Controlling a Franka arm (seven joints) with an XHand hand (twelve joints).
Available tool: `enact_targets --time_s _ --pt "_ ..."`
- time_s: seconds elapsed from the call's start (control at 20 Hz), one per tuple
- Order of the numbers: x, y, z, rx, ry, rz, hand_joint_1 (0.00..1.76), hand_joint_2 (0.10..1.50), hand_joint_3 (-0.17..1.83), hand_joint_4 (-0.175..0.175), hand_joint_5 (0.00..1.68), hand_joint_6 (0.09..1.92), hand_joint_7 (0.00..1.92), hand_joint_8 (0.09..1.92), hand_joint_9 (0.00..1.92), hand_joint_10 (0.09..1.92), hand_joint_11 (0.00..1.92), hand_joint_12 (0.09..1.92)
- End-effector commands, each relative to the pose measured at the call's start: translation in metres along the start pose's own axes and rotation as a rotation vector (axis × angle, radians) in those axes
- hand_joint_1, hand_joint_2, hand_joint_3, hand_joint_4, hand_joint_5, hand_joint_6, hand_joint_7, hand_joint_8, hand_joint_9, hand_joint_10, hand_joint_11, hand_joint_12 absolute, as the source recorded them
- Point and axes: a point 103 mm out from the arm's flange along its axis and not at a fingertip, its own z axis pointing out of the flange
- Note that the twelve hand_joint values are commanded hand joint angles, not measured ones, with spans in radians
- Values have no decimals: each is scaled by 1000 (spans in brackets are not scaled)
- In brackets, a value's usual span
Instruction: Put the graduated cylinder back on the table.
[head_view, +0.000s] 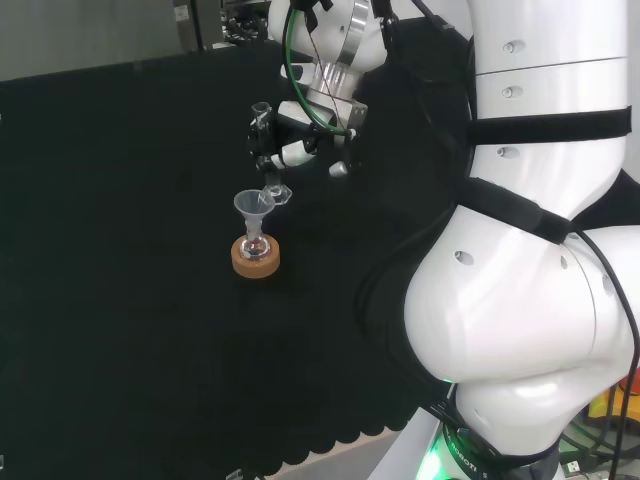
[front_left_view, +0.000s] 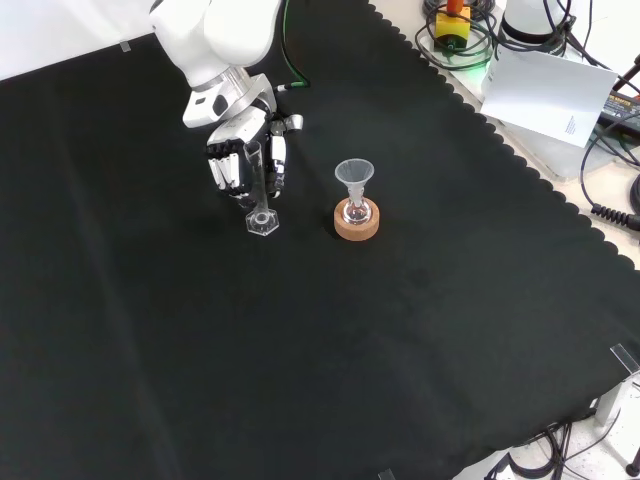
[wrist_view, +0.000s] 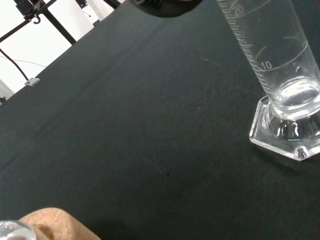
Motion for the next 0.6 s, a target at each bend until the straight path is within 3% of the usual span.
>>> enact_targets --time_s 0.05,0.2,0.6 --pt "-5 -6 -2 34 -3 14 1084 1077 -36 -67 918 804 877 554 1257 87 948 1001" --pt "-9 -8 -3 56 -5 31 1052 1053 -113 -63 884 638 814 575 1202 87 831 1057" --pt "-14 -8 -8 93 3 68 971 1037 -175 -41 732 633 686 597 1072 87 595 1209"
